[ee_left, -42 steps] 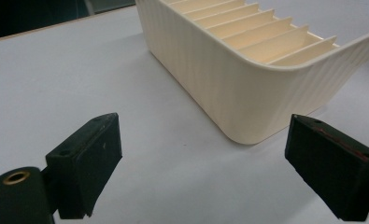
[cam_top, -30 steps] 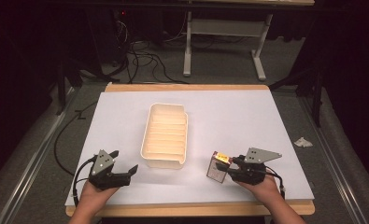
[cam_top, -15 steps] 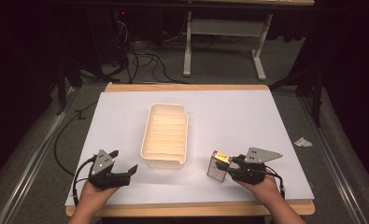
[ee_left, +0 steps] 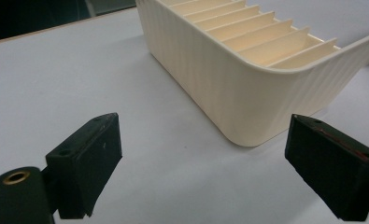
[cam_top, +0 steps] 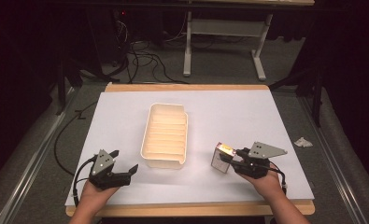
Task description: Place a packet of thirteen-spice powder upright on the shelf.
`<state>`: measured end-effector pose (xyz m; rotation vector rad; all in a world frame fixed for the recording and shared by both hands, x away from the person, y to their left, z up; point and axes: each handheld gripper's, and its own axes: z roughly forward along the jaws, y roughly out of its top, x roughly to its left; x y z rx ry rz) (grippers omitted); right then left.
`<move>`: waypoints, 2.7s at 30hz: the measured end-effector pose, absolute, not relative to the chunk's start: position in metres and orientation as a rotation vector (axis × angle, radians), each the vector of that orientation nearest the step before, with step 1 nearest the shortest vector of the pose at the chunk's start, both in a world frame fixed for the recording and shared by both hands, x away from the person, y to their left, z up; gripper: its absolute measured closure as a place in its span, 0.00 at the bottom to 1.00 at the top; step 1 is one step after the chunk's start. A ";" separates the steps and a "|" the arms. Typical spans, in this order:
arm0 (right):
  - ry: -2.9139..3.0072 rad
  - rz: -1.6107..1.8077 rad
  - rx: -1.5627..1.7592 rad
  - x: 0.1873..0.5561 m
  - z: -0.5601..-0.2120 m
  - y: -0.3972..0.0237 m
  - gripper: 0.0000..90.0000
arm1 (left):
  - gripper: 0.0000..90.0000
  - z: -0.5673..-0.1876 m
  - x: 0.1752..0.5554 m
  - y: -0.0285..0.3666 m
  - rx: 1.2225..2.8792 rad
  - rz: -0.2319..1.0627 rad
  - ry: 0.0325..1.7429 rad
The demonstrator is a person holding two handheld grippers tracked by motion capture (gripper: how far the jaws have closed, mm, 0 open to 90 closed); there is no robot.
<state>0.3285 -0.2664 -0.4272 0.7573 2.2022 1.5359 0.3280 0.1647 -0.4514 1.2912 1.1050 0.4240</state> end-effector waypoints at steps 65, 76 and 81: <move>2.365 1.764 0.288 0.409 -0.384 -0.177 0.76 | 0.13 -0.449 0.326 0.171 1.272 0.416 1.106; 2.398 1.769 0.241 0.415 -0.386 -0.161 0.76 | 0.13 -0.448 0.325 0.173 1.269 0.419 1.108; 2.404 1.769 0.227 0.416 -0.389 -0.155 0.76 | 0.13 -0.448 0.325 0.173 1.269 0.420 1.108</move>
